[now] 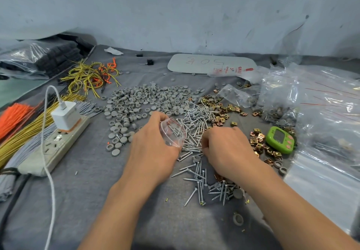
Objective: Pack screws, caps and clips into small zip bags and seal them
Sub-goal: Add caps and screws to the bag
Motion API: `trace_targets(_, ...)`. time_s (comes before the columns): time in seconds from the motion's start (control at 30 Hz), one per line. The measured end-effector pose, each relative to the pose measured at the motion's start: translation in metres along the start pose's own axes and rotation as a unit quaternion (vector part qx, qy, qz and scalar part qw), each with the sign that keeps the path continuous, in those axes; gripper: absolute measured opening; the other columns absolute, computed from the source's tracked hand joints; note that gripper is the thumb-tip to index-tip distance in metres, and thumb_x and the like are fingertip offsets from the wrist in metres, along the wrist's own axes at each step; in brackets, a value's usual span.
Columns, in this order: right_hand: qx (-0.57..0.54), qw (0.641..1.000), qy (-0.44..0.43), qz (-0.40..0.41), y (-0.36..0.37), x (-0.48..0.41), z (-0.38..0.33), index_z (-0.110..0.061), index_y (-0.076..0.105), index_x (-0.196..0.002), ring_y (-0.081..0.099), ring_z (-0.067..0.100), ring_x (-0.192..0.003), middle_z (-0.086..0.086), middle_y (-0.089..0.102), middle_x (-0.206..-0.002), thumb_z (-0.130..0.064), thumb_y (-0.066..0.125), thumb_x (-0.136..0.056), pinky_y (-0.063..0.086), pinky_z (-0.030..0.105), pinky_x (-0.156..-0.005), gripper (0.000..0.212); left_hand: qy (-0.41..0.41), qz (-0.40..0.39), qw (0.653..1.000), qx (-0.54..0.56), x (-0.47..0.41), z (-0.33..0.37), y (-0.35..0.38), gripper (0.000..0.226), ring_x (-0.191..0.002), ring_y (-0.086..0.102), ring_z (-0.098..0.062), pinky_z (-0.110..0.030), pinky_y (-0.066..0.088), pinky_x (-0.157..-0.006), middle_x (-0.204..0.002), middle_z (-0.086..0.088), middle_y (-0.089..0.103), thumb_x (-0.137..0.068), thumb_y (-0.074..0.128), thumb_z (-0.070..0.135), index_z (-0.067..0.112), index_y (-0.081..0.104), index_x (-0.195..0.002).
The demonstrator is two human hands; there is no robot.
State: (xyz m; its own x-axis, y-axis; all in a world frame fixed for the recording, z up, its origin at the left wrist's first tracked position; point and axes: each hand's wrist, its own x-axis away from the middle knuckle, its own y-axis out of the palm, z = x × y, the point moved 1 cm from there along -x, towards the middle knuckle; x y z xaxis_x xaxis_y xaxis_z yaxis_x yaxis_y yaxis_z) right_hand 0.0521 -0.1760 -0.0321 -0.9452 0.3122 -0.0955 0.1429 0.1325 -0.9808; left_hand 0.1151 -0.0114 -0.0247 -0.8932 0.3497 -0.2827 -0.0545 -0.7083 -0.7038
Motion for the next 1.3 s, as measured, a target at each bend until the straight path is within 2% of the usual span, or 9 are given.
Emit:
trace_targets(0.07, -0.006, 1.0, 0.006, 0.006, 0.0, 0.001, 0.003, -0.027, 0.063, -0.083, 0.059, 0.017, -0.076, -0.01, 0.065, -0.076, -0.011, 0.065, -0.087, 0.04, 0.039, -0.092, 0.017, 0.002, -0.003, 1.0, -0.004, 0.0, 0.0, 0.0, 0.038, -0.076, 0.051, 0.01, -0.009, 0.032, -0.061, -0.082, 0.022, 0.061, -0.079, 0.079, 0.034, 0.04, 0.048, -0.101)
trace_targets(0.2, -0.082, 0.997, 0.004, -0.003, -0.004, 0.004, 0.001, -0.033, 0.069, -0.096, 0.061, 0.019, -0.085, -0.009, 0.068, -0.091, -0.018, 0.067, -0.091, 0.051, 0.034, -0.077, 0.016, 0.004, -0.009, 1.0, -0.008, 0.001, 0.001, 0.001, 0.039, -0.075, 0.052, 0.009, -0.009, 0.033, -0.06, -0.082, 0.022, 0.061, -0.078, 0.079, 0.032, 0.04, 0.048, -0.1)
trace_targets(0.4, -0.038, 0.999, -0.009, -0.019, 0.0, 0.005, -0.006, -0.027, 0.062, -0.09, 0.055, 0.02, -0.081, -0.006, 0.062, -0.085, -0.011, 0.065, -0.089, 0.035, 0.033, -0.074, 0.016, 0.005, -0.021, 1.0, -0.013, 0.001, 0.003, 0.004, 0.041, -0.077, 0.052, 0.008, -0.012, 0.033, -0.06, -0.086, 0.021, 0.062, -0.078, 0.08, 0.032, 0.042, 0.046, -0.101)
trace_targets(0.53, -0.039, 0.999, 0.031, -0.01, -0.004, 0.003, -0.001, -0.028, 0.06, -0.084, 0.062, 0.022, -0.083, -0.006, 0.066, -0.083, -0.007, 0.064, -0.087, 0.039, 0.033, -0.073, 0.021, 0.005, -0.026, 1.0, -0.015, 0.002, 0.003, 0.003, 0.043, -0.077, 0.051, 0.008, -0.014, 0.033, -0.061, -0.086, 0.023, 0.059, -0.078, 0.08, 0.035, 0.043, 0.045, -0.102)
trace_targets(0.7, -0.116, 0.99, 0.078, 0.021, -0.006, -0.002, 0.003, -0.032, 0.061, -0.093, 0.063, 0.023, -0.084, -0.004, 0.067, -0.09, -0.015, 0.065, -0.091, 0.05, 0.034, -0.067, 0.018, 0.006, -0.027, 0.999, -0.016, 0.001, 0.003, 0.004, 0.041, -0.076, 0.052, 0.006, -0.015, 0.033, -0.059, -0.086, 0.02, 0.061, -0.08, 0.079, 0.037, 0.043, 0.044, -0.101)
trace_targets(0.8, -0.048, 0.997, 0.052, -0.007, 0.0, -0.002, -0.004, -0.027, 0.064, -0.093, 0.064, 0.024, -0.084, -0.002, 0.067, -0.09, -0.018, 0.063, -0.092, 0.051, 0.034, -0.065, 0.008, 0.01, -0.027, 0.999, -0.017, 0.002, 0.003, 0.005, 0.041, -0.075, 0.051, 0.006, -0.013, 0.03, -0.059, -0.085, 0.02, 0.061, -0.081, 0.078, 0.039, 0.044, 0.042, -0.1)
trace_targets(1.1, -0.01, 0.997, 0.008, -0.081, -0.004, -0.001, -0.003, -0.024, 0.062, -0.093, 0.063, 0.026, -0.083, 0.0, 0.066, -0.092, -0.009, 0.06, -0.089, 0.049, 0.035, -0.063, 0.016, -0.001, -0.026, 1.0, -0.014, 0.0, -0.001, 0.002, 0.048, -0.073, 0.044, 0.012, -0.011, 0.028, -0.059, -0.081, 0.028, 0.053, -0.077, 0.083, 0.038, 0.047, 0.042, -0.1)
trace_targets(1.2, 0.014, 0.995, -0.006, -0.098, -0.01, 0.004, -0.002, -0.025, 0.062, -0.093, 0.061, 0.024, -0.077, 0.001, 0.065, -0.09, -0.007, 0.06, -0.086, 0.043, 0.032, -0.056, 0.02, 0.001, -0.023, 1.0, -0.016, 0.0, -0.002, 0.002, 0.048, -0.072, 0.044, 0.01, -0.012, 0.028, -0.059, -0.08, 0.027, 0.053, -0.077, 0.082, 0.035, 0.047, 0.042, -0.1)
trace_targets(1.3, 0.032, 0.996, -0.006, -0.081, -0.012, 0.006, -0.005, -0.024, 0.062, -0.092, 0.061, 0.026, -0.076, 0.002, 0.064, -0.088, -0.001, 0.055, -0.081, 0.041, 0.033, -0.057, 0.026, 0.0, -0.028, 0.999, -0.019, -0.001, -0.001, 0.003, 0.047, -0.073, 0.048, 0.004, -0.019, 0.032, -0.06, -0.081, 0.026, 0.052, -0.078, 0.081, 0.036, 0.046, 0.041, -0.102)
